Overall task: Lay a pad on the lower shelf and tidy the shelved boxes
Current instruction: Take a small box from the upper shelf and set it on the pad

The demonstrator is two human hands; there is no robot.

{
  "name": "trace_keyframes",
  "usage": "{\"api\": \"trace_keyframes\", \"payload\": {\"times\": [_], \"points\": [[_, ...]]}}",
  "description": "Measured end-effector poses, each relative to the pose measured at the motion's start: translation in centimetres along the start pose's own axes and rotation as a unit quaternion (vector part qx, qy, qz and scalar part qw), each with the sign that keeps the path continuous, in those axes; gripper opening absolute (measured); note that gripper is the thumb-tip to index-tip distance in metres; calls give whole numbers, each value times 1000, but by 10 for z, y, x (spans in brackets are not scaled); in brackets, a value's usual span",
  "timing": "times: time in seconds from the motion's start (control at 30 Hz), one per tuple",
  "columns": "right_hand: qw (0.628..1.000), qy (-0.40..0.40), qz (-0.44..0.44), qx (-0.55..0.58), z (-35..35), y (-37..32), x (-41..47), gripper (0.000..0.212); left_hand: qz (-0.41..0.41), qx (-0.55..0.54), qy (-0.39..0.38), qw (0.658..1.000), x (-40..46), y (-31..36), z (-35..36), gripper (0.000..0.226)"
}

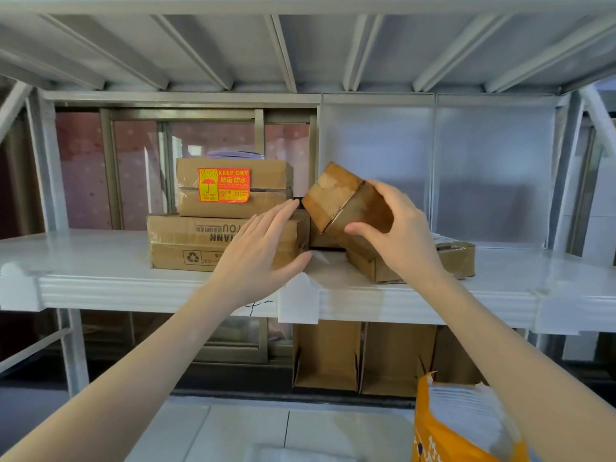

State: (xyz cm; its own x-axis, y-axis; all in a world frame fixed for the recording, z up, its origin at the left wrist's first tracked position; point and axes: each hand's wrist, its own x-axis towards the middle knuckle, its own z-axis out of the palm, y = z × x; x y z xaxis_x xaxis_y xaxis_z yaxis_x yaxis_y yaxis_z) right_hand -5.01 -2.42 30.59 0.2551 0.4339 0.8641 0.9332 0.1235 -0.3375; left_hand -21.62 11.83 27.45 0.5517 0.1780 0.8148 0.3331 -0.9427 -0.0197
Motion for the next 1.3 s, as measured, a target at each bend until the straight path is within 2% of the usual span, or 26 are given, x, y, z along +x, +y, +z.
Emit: {"api": "trace_keyframes", "payload": {"times": [0.2, 0.37, 0.5, 0.6, 0.7, 0.83, 1.03, 1.17, 1.23, 1.3], "points": [[980, 29, 68, 187, -20, -1, -8, 54, 19, 4, 7, 1000, -4, 11, -5, 88], [931, 8, 155, 330, -28, 1, -11, 32, 25, 25, 15, 999, -1, 20, -15, 104], [894, -15, 209, 396, -28, 0, -15, 18, 28, 51, 23, 998, 1, 27, -23, 113], [861, -46, 241, 445, -30, -2, -18, 24, 13, 41, 27, 999, 2, 30, -29, 120], [845, -70, 260, 461, -32, -4, -22, 46, -4, 17, 29, 999, 1, 32, -36, 123], [846, -98, 263, 453, -35, -3, -31, 62, 5, 3, 24, 1000, -13, 35, -42, 120], [874, -116, 200, 427, -34, -8, -49, 59, 14, -72, -18, 997, -47, 31, -48, 118], [889, -142, 140, 412, -34, -16, -65, 42, 2, -101, -46, 994, -72, 33, -52, 113], [891, -151, 125, 410, -32, -19, -73, 30, -18, -102, -81, 991, -85, 33, -55, 114], [898, -158, 118, 394, -27, -18, -79, 28, -44, -105, -126, 985, -99, 30, -57, 113]]}}
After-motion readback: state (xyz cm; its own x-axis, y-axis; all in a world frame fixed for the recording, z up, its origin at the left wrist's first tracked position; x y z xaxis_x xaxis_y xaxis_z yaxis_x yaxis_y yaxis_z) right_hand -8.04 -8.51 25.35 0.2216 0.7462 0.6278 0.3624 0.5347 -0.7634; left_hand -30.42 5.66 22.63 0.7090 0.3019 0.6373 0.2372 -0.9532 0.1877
